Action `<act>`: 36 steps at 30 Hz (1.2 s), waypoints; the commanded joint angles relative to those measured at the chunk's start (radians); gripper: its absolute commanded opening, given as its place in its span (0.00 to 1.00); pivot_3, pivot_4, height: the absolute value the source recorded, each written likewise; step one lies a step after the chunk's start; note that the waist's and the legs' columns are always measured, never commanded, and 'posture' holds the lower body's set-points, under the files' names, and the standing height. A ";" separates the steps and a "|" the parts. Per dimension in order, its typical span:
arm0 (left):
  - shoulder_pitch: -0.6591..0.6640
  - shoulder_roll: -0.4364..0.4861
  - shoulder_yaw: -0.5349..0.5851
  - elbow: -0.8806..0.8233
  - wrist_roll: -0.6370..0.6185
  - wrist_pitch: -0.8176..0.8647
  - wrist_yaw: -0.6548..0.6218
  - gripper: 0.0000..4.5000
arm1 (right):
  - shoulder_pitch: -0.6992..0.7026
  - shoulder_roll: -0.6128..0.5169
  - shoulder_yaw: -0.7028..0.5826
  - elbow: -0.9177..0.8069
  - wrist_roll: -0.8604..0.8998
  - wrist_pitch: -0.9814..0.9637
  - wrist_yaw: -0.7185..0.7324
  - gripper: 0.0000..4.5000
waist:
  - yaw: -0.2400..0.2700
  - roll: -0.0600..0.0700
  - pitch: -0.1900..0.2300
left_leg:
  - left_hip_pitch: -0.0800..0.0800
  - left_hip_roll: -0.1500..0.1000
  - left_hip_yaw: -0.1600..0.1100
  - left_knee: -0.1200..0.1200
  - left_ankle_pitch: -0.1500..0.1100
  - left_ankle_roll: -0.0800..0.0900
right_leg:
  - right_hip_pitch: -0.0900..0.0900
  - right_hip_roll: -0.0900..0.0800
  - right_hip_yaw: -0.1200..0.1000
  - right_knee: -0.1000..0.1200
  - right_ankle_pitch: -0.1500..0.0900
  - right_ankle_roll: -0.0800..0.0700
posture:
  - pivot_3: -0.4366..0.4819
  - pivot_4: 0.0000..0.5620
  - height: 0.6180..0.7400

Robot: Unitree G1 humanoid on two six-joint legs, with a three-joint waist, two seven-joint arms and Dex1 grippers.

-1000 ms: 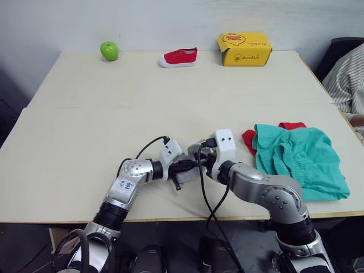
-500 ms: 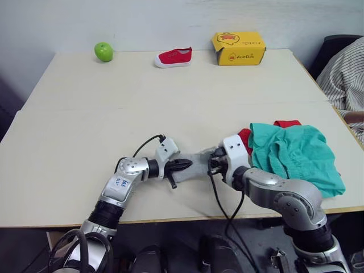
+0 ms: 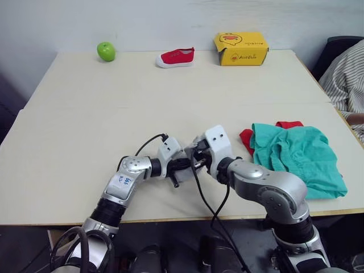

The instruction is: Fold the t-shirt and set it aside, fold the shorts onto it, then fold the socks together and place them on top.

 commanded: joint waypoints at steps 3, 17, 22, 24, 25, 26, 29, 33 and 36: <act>0.040 0.043 0.041 0.009 0.000 0.026 0.010 0.00 | -0.005 0.038 0.036 0.039 -0.079 -0.025 0.039 0.01 | -0.003 0.000 0.000 | 0.000 0.000 0.000 0.000 0.000 0.000 | 0.000 0.000 0.000 0.000 0.000 0.000 | 0.48 0.27 1.00; 0.106 0.164 0.152 -0.172 -0.162 0.068 -0.115 0.00 | -0.029 0.076 0.069 0.122 -0.215 -0.106 0.176 0.01 | -0.011 0.000 0.001 | -0.005 0.004 0.005 -0.001 0.000 -0.004 | -0.011 0.003 0.000 0.006 -0.002 -0.003 | 0.48 0.27 1.00; 0.132 0.182 0.182 -0.180 -0.157 0.077 -0.087 0.00 | -0.031 0.076 0.089 0.118 -0.242 -0.148 0.239 0.01 | -0.010 0.000 0.001 | -0.006 0.003 0.006 -0.002 0.000 -0.004 | -0.012 0.004 0.000 0.006 -0.002 -0.003 | 0.48 0.27 1.00; 0.142 0.192 0.183 -0.174 -0.142 0.078 -0.070 0.00 | -0.038 0.083 0.090 0.110 -0.239 -0.152 0.268 0.01 | -0.010 0.000 0.001 | -0.006 0.004 0.006 -0.002 0.000 -0.005 | -0.013 0.004 0.000 0.006 -0.002 -0.003 | 0.48 0.27 1.00; 0.146 0.197 0.179 -0.168 -0.135 0.075 -0.067 0.00 | -0.041 0.085 0.091 0.109 -0.238 -0.155 0.282 0.01 | -0.011 0.000 0.001 | -0.006 0.004 0.006 -0.002 -0.001 -0.005 | -0.013 0.004 0.000 0.006 -0.002 -0.003 | 0.48 0.27 1.00; 0.147 0.200 0.176 -0.165 -0.132 0.073 -0.065 0.00 | -0.043 0.086 0.090 0.108 -0.239 -0.157 0.292 0.01 | -0.011 0.000 0.001 | -0.006 0.004 0.007 -0.002 -0.001 -0.005 | -0.013 0.004 0.000 0.006 -0.002 -0.003 | 0.48 0.27 1.00; 0.162 0.183 0.170 -0.136 -0.129 0.072 -0.042 0.00 | -0.048 0.082 0.100 0.123 -0.235 -0.159 0.342 0.01 | -0.011 0.000 0.001 | -0.006 0.004 0.007 -0.002 -0.001 -0.005 | -0.013 0.004 0.000 0.006 -0.002 -0.003 | 0.48 0.27 1.00; 0.172 0.174 0.160 -0.119 -0.127 0.073 -0.034 0.00 | -0.050 0.086 0.105 0.144 -0.231 -0.162 0.398 0.27 | -0.008 0.000 0.001 | -0.006 0.004 0.007 -0.002 -0.001 -0.005 | -0.013 0.004 0.000 0.006 -0.002 -0.003 | 0.48 0.27 1.00; 0.181 0.169 0.158 -0.110 -0.128 0.065 -0.036 0.00 | -0.055 0.060 0.140 0.174 -0.246 -0.215 0.475 0.50 | -0.007 0.000 0.001 | -0.005 0.003 0.007 -0.001 -0.001 -0.005 | -0.013 0.004 0.000 0.006 -0.002 -0.003 | 0.48 0.27 1.00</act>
